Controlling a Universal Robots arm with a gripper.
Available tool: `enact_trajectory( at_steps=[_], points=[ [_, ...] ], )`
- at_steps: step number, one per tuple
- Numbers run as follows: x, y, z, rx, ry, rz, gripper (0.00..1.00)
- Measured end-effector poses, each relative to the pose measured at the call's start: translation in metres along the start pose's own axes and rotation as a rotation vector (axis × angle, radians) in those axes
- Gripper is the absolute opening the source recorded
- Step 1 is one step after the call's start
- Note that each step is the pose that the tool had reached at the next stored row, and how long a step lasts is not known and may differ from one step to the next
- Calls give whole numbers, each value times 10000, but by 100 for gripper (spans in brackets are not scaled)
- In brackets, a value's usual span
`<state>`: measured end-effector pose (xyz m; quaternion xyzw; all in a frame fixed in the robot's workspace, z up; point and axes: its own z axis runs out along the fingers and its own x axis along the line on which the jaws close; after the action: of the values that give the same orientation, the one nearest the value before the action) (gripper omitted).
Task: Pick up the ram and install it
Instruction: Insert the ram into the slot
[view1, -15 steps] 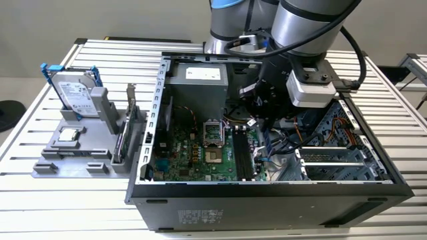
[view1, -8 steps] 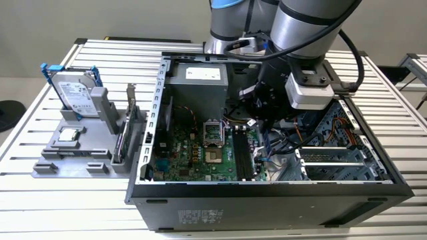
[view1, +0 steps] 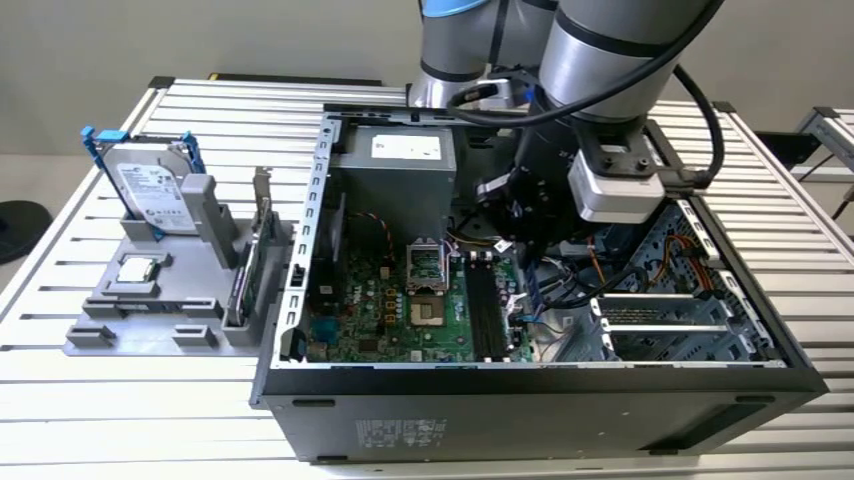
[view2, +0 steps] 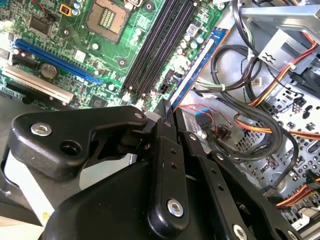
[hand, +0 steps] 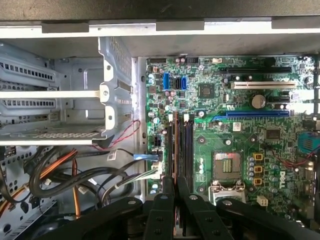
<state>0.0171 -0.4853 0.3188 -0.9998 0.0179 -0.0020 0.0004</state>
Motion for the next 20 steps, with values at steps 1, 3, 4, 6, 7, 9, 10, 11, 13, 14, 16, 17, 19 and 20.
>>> enact_trajectory(
  at_steps=[1, 3, 4, 6, 7, 9, 10, 11, 13, 14, 16, 17, 19, 20],
  points=[
    [0, -1, 5, -1, 0, 0, 0],
    [0, -2, 12, -6, 0, 0, 0],
    [0, -2, 15, -8, 0, 0, 0],
    [0, -2, 26, -10, 0, 0, 0],
    [0, -2, 28, -11, 0, 0, 0],
    [0, -2, 37, -11, 1, 0, 0],
    [0, -2, 37, -11, 1, 0, 0],
    [0, -2, 39, -10, 1, 0, 0],
    [0, -2, 45, -8, 1, 0, 0],
    [0, -2, 48, -10, 1, 0, 0],
    [0, -2, 55, -11, 1, 0, 0],
    [0, -2, 58, -12, 1, -1, 0],
    [0, -2, 67, -12, 1, 0, 0],
    [0, -2, 71, -14, 1, 0, 0]
  ],
)
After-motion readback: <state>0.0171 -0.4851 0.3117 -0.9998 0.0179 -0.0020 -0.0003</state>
